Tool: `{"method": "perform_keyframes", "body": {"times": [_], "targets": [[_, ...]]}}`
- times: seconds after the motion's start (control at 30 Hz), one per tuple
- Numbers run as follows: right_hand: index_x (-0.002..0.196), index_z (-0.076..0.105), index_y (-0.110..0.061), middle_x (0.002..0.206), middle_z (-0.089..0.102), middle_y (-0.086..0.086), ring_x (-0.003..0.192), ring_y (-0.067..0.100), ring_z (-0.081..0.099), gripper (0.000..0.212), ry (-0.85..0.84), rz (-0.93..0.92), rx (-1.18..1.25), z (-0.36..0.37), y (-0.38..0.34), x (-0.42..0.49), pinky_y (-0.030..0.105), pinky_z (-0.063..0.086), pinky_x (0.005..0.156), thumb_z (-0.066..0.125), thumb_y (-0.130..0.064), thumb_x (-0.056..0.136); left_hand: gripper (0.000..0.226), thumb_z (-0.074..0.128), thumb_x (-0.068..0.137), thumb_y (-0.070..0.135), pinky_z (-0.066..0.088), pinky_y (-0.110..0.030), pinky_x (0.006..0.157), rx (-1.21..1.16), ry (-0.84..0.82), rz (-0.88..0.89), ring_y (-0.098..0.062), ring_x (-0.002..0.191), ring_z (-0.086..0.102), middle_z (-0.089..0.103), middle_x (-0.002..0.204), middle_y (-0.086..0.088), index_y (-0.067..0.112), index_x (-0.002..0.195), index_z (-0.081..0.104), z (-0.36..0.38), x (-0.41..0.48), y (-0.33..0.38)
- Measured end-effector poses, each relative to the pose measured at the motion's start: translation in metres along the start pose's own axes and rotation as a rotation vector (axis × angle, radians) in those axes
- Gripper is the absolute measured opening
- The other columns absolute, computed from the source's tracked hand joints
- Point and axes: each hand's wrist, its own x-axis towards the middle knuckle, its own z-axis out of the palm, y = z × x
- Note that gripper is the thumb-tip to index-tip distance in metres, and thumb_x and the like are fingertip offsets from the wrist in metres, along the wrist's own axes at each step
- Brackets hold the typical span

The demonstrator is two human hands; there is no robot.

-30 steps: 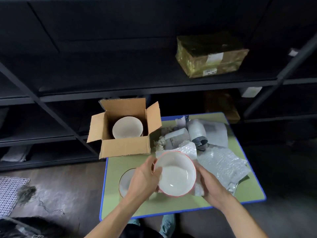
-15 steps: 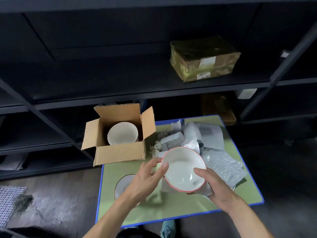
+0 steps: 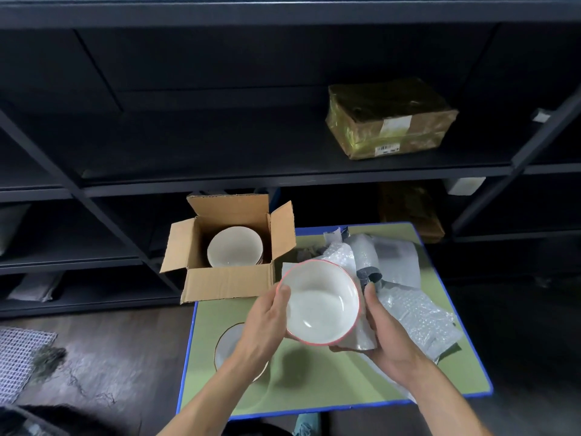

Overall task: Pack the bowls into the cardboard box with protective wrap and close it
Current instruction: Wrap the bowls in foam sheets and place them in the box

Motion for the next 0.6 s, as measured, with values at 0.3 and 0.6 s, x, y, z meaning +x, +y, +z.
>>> {"method": "perform_keyframes", "body": {"times": [0.3,0.6], "targets": [[0.118,0.071,-0.016,0.117,0.071,0.013,0.104,0.036,0.069,0.038,-0.039,-0.083,-0.18,0.006,0.012,0.002,0.041,0.059,0.075,0.049,-0.019,0.088,0.035,0.034,0.106,0.043,0.048,-0.019,0.068,0.051,0.069,-0.044,-0.004,0.089,0.062,0.069,0.092,0.014,0.036,0.098,0.067,0.001,0.003,0.007],[0.117,0.072,-0.018,0.118,0.073,0.003,0.114,0.022,0.066,0.037,0.008,-0.031,-0.242,0.005,0.012,-0.003,0.038,0.054,0.092,0.039,-0.01,0.103,0.035,0.034,0.106,0.044,0.057,-0.037,0.086,0.059,-0.014,-0.024,-0.009,0.097,0.066,0.073,0.096,0.016,0.037,0.107,0.068,-0.002,-0.001,0.004]]}}
